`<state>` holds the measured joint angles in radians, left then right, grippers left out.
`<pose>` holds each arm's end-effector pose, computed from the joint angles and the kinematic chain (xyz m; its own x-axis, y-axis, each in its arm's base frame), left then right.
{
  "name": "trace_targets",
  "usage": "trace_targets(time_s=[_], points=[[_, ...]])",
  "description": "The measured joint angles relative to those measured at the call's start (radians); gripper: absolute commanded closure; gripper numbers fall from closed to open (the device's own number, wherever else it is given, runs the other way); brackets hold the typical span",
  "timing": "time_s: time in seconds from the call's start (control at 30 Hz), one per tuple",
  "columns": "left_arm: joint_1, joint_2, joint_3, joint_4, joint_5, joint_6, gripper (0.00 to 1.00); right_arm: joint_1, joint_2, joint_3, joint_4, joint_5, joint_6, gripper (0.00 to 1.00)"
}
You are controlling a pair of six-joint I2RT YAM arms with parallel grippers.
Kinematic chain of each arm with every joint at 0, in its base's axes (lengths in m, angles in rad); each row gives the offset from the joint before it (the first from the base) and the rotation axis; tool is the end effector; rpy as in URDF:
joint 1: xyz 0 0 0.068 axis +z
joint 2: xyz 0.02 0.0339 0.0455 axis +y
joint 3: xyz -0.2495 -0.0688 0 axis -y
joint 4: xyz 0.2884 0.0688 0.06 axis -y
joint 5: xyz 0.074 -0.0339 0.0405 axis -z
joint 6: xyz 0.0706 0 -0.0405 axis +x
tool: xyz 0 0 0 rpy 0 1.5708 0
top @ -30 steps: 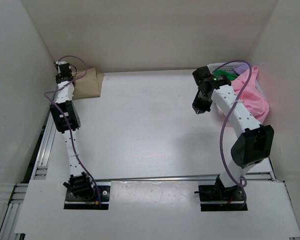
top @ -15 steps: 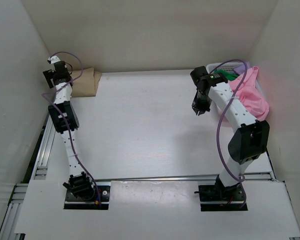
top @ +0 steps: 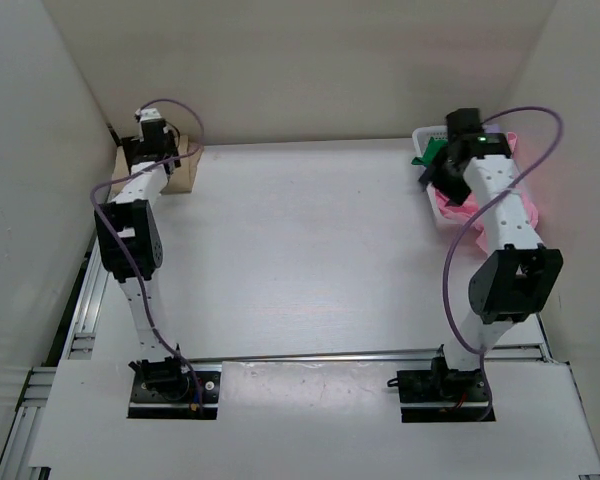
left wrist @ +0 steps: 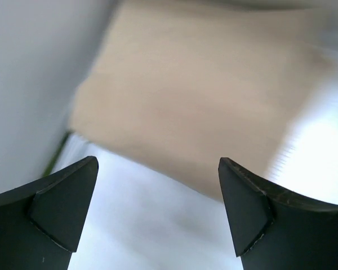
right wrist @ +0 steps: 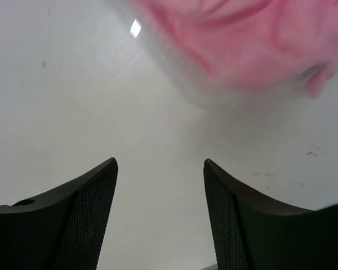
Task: Fold and stack the t-shirts
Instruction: Grab crumpled tshirt from bin with the right arm, then move the tshirt to the center of the board
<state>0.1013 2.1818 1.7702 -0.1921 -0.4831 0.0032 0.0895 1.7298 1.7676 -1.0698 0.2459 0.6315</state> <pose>0.5576 0.0896 0.1800 -0.5663 -0.0547 -0.8224 -0.4682 0.8425 0.2663 0.4184 0.0203 0.3084 -0.6678 0.5150 -0.5375 0.5351 0.8340 0.1343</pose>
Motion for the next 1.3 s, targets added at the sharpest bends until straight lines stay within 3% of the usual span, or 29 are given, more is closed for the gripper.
trace_targets(time_s=[0.17,0.37,0.47,0.5,0.6,0.67,0.97,1.17,1.3], points=[[-0.085,-0.154,0.062,-0.175,0.291,0.0,0.01,-0.194,0.135,0.209,0.044,0.0,-0.046,0.3],[-0.07,-0.232,0.087,-0.388,0.554,-0.002,0.01,-0.234,0.45,0.41,0.117,-0.032,-0.087,0.29],[-0.068,-0.227,0.084,-0.51,0.587,-0.002,0.01,-0.233,0.534,0.386,0.13,-0.051,-0.092,0.45],[-0.07,-0.227,0.076,-0.549,0.591,-0.003,0.01,-0.232,0.541,0.367,0.132,-0.05,-0.093,0.63],[-0.073,-0.229,0.053,-0.623,0.592,-0.003,0.01,-0.232,0.541,0.346,0.133,-0.037,-0.09,1.0],[-0.076,-0.237,0.031,-0.663,0.593,-0.003,0.01,-0.233,0.532,0.341,0.142,-0.017,-0.09,1.0],[-0.084,-0.413,-0.12,-0.764,0.604,-0.003,0.01,-0.234,0.314,0.274,0.165,0.06,-0.109,1.0],[-0.092,-0.593,-0.28,-0.777,0.602,-0.003,0.01,-0.234,-0.057,0.274,0.227,0.063,-0.143,1.0],[-0.096,-0.688,-0.378,-0.784,0.596,-0.003,0.01,-0.233,-0.317,0.272,0.303,-0.041,-0.127,1.0]])
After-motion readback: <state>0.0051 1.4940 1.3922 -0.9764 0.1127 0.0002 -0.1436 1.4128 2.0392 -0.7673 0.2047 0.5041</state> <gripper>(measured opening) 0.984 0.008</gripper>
